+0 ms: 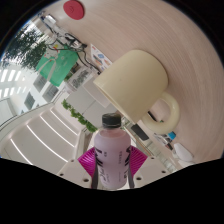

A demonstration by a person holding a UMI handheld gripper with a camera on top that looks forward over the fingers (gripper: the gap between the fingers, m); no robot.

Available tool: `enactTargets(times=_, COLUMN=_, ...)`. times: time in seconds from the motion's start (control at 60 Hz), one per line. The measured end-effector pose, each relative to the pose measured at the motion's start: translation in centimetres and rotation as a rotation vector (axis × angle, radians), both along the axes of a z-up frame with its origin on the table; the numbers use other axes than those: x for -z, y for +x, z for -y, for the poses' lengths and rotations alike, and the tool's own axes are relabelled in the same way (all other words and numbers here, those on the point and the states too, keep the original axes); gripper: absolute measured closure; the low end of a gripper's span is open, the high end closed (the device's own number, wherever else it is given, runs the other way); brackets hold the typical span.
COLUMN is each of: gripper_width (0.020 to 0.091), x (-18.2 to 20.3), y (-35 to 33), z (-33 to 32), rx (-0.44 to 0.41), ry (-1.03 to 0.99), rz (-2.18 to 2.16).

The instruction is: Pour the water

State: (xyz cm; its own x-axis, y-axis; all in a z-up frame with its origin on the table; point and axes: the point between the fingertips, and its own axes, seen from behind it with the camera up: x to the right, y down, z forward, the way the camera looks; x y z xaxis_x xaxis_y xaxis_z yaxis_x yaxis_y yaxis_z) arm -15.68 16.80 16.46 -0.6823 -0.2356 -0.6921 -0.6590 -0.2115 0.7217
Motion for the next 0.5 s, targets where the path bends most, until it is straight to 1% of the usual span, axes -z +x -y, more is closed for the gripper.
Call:
enactTargets(times=0.05, gripper_width=0.069, x=-1.4, y=-0.5, z=0.7, rx=-0.047, ry=0.05, rz=0.112)
enactTargets(times=0.067, gripper_width=0.0691, x=-1.1, y=-0.4, z=1.6, rx=-0.08, ry=0.135, rz=0.178)
enactTargets(times=0.15, gripper_width=0.069, x=-5.0, y=-0.2, z=1.8, rx=-0.15, ry=0.271, rz=0.521)
enactTargets(times=0.167, gripper_width=0.069, x=-5.9, y=0.3, z=2.0, rx=-0.149, ry=0.305, rz=0.599)
enactTargets(times=0.183, gripper_width=0.0689, x=-8.1, y=0.9, z=0.3, rx=-0.136, ry=0.267, rz=0.661)
enactTargets(times=0.217, gripper_width=0.069, x=-10.5, y=2.6, z=0.0, rx=-0.12, ry=0.321, rz=0.831)
enactTargets(times=0.233, gripper_width=0.0689, x=-10.9, y=3.4, z=1.2, rx=-0.109, ry=0.402, rz=0.94)
enactTargets(times=0.267, gripper_width=0.0688, x=-12.9, y=6.1, z=0.9, rx=-0.059, ry=0.455, rz=1.112)
enactTargets(times=0.3, gripper_width=0.0689, x=-14.7, y=8.8, z=0.2, rx=0.003, ry=0.451, rz=1.294)
enactTargets(times=0.367, gripper_width=0.0689, x=-19.2, y=14.6, z=0.7, rx=0.158, ry=0.454, rz=1.648)
enactTargets(times=0.383, gripper_width=0.0688, x=-19.1, y=17.0, z=0.6, rx=0.202, ry=0.479, rz=1.721)
enactTargets(times=0.4, gripper_width=0.0685, x=-18.7, y=18.8, z=-0.3, rx=0.235, ry=0.462, rz=1.787)
enactTargets(times=0.45, gripper_width=0.0665, x=-19.1, y=22.0, z=0.7, rx=0.324, ry=0.431, rz=1.969)
enactTargets(times=0.467, gripper_width=0.0645, x=-18.8, y=23.2, z=0.6, rx=0.347, ry=0.416, rz=2.02)
enactTargets(times=0.5, gripper_width=0.0644, x=-17.4, y=25.3, z=0.5, rx=0.371, ry=0.398, rz=2.118)
